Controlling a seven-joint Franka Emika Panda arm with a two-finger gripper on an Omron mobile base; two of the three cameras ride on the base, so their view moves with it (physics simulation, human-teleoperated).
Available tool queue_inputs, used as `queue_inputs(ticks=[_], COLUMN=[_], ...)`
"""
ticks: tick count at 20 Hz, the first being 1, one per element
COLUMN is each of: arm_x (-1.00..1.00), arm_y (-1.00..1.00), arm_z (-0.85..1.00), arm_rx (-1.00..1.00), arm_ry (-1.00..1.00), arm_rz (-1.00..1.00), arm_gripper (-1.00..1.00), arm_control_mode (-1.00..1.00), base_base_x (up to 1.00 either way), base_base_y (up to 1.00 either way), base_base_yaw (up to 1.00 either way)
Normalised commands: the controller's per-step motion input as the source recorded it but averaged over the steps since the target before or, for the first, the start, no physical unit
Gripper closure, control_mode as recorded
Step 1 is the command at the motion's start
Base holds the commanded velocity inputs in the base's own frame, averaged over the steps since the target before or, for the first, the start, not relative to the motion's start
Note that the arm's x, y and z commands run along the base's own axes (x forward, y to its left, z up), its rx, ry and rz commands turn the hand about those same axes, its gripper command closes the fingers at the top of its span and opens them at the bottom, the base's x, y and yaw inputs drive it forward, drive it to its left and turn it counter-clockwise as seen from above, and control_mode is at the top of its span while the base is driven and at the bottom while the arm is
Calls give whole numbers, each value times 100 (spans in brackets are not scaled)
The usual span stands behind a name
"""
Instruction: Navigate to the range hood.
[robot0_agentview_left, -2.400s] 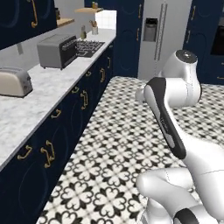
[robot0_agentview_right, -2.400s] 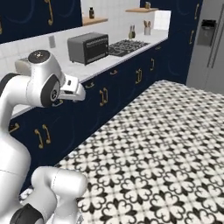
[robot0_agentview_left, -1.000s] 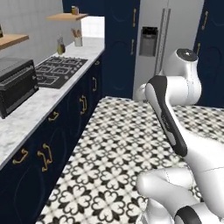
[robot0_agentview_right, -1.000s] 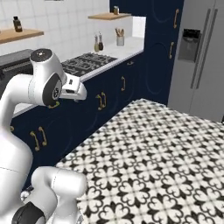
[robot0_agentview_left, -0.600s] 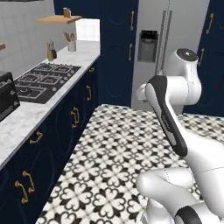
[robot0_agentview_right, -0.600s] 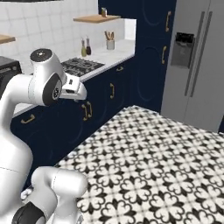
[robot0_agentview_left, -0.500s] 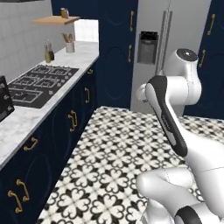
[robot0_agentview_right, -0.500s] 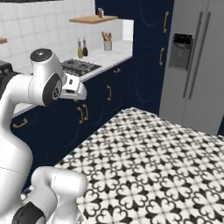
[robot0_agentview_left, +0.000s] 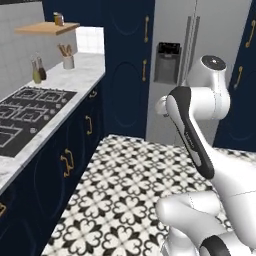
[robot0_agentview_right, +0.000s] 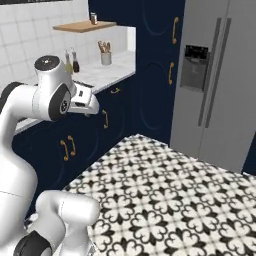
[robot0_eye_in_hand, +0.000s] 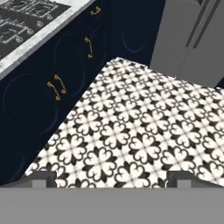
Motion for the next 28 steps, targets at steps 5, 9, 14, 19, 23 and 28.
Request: queue_inputs(ticks=[5,9,14,19,23,28], arm_x=[0,0,0,0,0,0], arm_y=[0,0,0,0,0,0], arm_z=[0,0,0,0,0,0], arm_rx=[0,0,0,0,0,0], arm_ry=[0,0,0,0,0,0], arm_rz=[0,0,0,0,0,0], arm_gripper=[-100,-100,-100,-100,-100,-100], arm_control_mode=[100,100,100,100,100,100], base_base_x=[100,100,100,88,78,75], base_base_y=[-35,-40,-18,-12,-10,-7], base_base_yaw=[0,5,43,75,79,81])
